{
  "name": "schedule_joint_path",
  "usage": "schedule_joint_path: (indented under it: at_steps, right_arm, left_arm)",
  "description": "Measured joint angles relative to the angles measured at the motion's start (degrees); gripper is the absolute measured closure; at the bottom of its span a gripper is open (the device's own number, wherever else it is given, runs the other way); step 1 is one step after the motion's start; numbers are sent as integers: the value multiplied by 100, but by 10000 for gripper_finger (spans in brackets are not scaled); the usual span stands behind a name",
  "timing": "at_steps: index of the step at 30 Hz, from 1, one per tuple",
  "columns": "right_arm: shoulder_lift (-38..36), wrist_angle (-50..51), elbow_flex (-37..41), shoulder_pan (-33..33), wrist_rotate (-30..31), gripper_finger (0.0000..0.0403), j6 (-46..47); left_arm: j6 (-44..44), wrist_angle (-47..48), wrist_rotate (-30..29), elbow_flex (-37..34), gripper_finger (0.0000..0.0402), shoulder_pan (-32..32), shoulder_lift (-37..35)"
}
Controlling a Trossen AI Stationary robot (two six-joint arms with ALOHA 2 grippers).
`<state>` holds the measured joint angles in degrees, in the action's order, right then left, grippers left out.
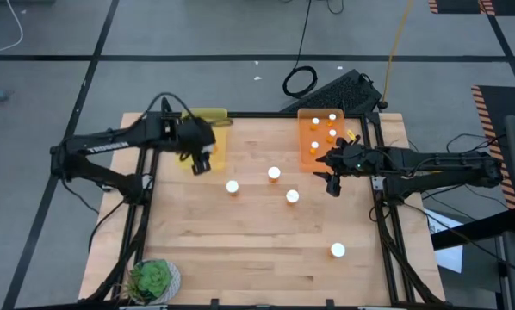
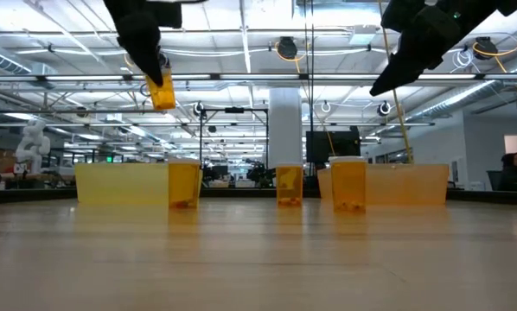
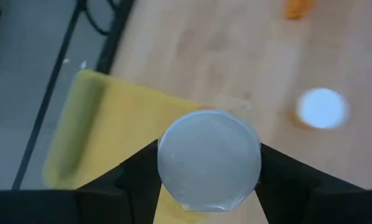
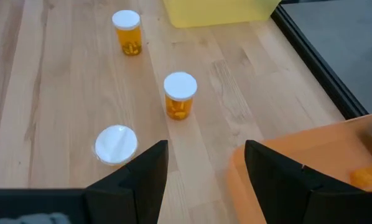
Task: Pick and place medicine bottles into bin by pill shape (circle, oval)
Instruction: Put the large orange pill bottle into the yellow bin
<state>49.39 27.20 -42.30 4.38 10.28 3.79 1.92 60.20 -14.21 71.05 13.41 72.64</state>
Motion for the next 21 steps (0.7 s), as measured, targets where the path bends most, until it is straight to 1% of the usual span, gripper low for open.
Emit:
schedule_joint_path:
  at_steps: [8, 13, 17, 21]
  right_arm:
    - [0, -104, 0, 0, -2, 195, -44]
    - [0, -129, 0, 0, -2, 195, -124]
    - [2, -158, 0, 0, -2, 195, -151]
    - [2, -212, 0, 0, -2, 195, -215]
  left_arm:
    - [460, -201, 20, 0, 190, 1589, 6]
    - [520, -401, 341, 0, 181, 2412, 183]
    - [94, -478, 364, 0, 181, 2806, 516]
    - [-631, -698, 340, -4, 189, 2956, 920]
